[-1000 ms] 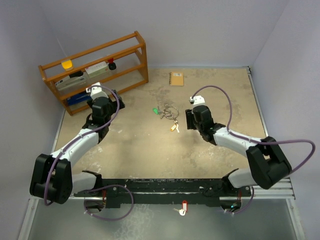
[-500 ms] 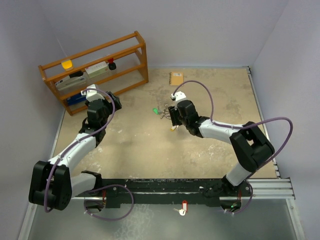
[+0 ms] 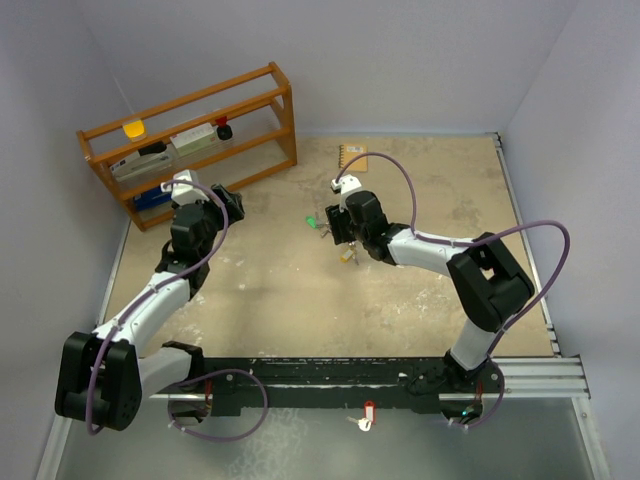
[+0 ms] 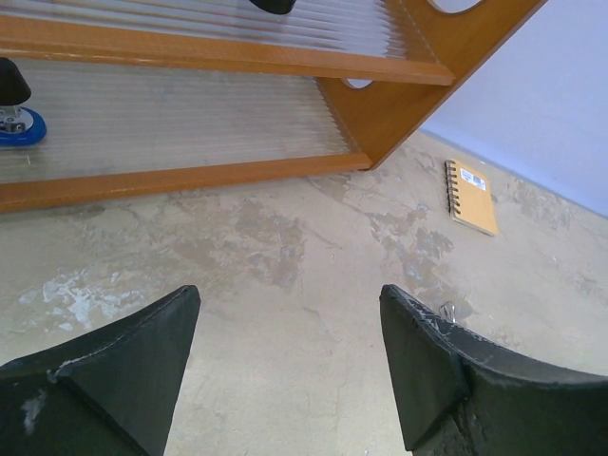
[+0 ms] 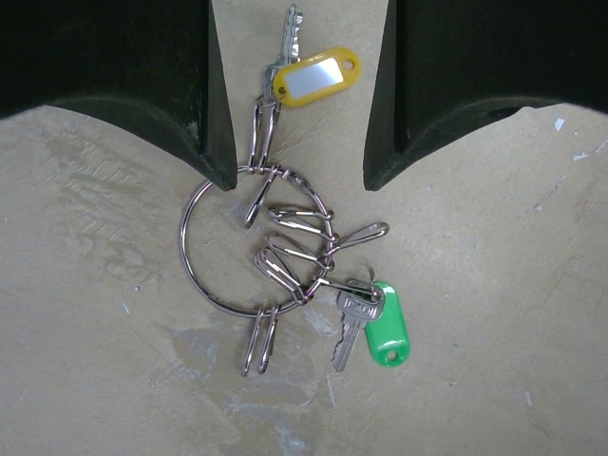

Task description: Remove the keys from the keyring

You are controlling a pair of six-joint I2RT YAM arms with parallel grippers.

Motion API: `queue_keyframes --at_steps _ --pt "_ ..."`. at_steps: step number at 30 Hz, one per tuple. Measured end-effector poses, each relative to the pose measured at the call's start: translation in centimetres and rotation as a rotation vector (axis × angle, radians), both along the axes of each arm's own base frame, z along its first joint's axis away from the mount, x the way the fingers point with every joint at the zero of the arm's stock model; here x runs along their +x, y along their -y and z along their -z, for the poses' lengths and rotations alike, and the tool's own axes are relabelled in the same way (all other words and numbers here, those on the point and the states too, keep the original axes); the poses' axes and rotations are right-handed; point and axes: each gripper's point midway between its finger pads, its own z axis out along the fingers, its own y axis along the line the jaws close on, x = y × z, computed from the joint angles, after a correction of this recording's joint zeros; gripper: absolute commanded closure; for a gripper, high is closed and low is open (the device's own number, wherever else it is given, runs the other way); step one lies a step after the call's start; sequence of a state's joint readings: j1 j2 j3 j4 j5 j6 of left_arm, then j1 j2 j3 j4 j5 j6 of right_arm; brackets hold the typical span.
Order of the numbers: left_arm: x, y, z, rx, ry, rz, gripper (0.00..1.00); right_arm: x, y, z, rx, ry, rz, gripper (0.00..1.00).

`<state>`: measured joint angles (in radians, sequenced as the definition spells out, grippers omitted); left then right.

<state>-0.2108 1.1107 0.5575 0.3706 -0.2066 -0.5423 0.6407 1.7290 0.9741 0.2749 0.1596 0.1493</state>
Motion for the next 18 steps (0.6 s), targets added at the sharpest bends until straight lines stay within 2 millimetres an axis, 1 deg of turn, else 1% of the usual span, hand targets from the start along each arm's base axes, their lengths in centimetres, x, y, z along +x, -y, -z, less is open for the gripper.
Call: queue_keyframes --at_steps 5,10,12,14,17,18 --pt "0.1 0.4 -0.1 -0.006 0.009 0.019 0.28 -0.1 0.1 0.2 -0.001 -0.008 0.007 0.43" --pt "0.7 1.5 0.6 -0.024 -0.001 0.069 0.35 -0.7 0.6 1.1 -0.011 -0.028 0.014 0.43" --pt "1.0 2.1 1.2 -0.036 -0.007 0.097 0.36 -0.9 0.8 1.4 -0.021 -0.039 0.019 0.43" --pt "1.4 2.8 1.9 -0.042 -0.015 0.126 0.35 -0.8 1.1 1.3 -0.027 -0.033 0.031 0.43" --pt "1.8 4.3 3.9 -0.029 -0.058 0.175 0.33 -0.9 1.9 0.8 -0.032 -0.013 0.062 0.43" --pt "1.9 5.1 4.6 -0.010 -0.079 0.197 0.33 -1.1 2.3 0.5 -0.031 -0.004 0.071 0.43"
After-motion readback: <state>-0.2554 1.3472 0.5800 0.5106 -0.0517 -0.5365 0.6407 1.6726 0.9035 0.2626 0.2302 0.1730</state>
